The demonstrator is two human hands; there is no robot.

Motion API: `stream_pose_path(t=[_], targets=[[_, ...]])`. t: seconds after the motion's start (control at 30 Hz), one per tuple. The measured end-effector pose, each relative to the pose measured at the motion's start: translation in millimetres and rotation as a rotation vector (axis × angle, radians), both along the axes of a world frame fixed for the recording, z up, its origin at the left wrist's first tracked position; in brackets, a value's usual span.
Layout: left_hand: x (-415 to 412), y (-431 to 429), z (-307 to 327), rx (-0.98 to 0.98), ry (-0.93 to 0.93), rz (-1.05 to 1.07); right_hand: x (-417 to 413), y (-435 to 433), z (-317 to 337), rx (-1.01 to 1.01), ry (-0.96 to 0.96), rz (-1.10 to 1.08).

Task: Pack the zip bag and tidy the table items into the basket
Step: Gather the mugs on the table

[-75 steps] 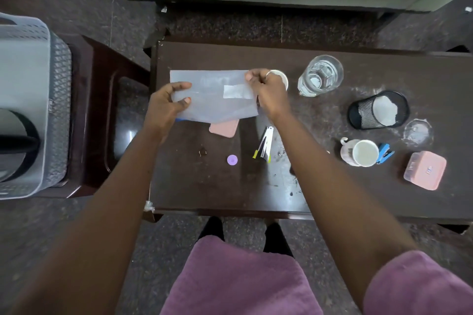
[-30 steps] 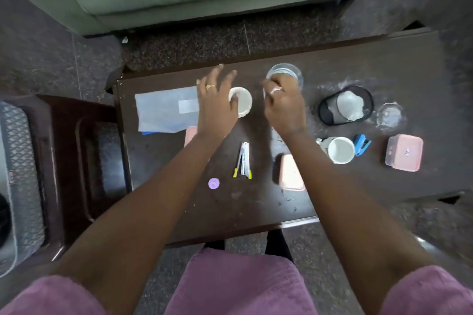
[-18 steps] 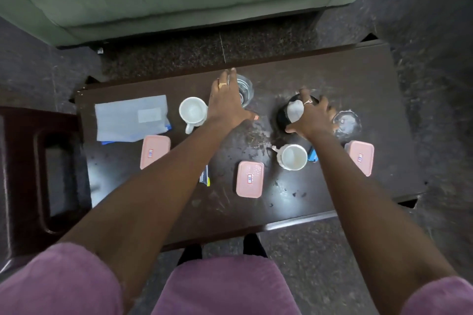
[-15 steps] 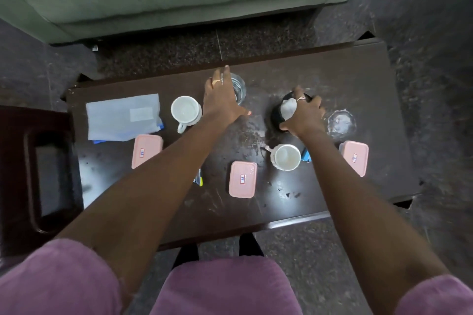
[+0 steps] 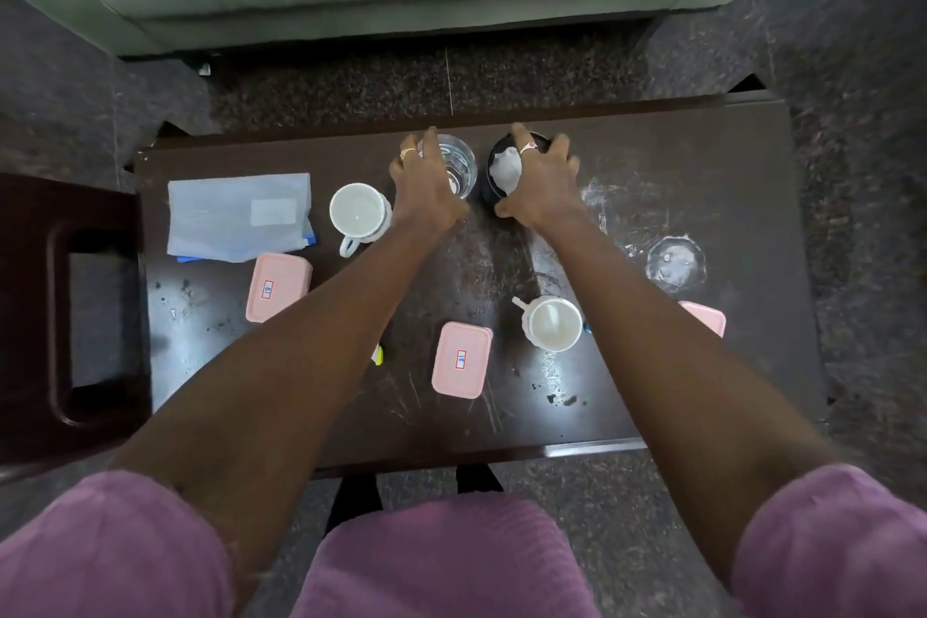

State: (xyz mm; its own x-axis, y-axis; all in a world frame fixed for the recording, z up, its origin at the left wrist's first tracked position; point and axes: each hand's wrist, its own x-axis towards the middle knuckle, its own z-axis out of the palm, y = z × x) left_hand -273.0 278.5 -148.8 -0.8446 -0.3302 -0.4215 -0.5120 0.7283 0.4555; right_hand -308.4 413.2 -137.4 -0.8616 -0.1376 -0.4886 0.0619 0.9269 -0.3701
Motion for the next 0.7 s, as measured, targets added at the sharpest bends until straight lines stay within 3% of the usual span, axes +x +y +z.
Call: stream_pose_path(t=[0.7], targets=[[-5,-3,5,-0.003,-0.039,0.055,-16,-14,-4,0.038,-0.032,0.004]])
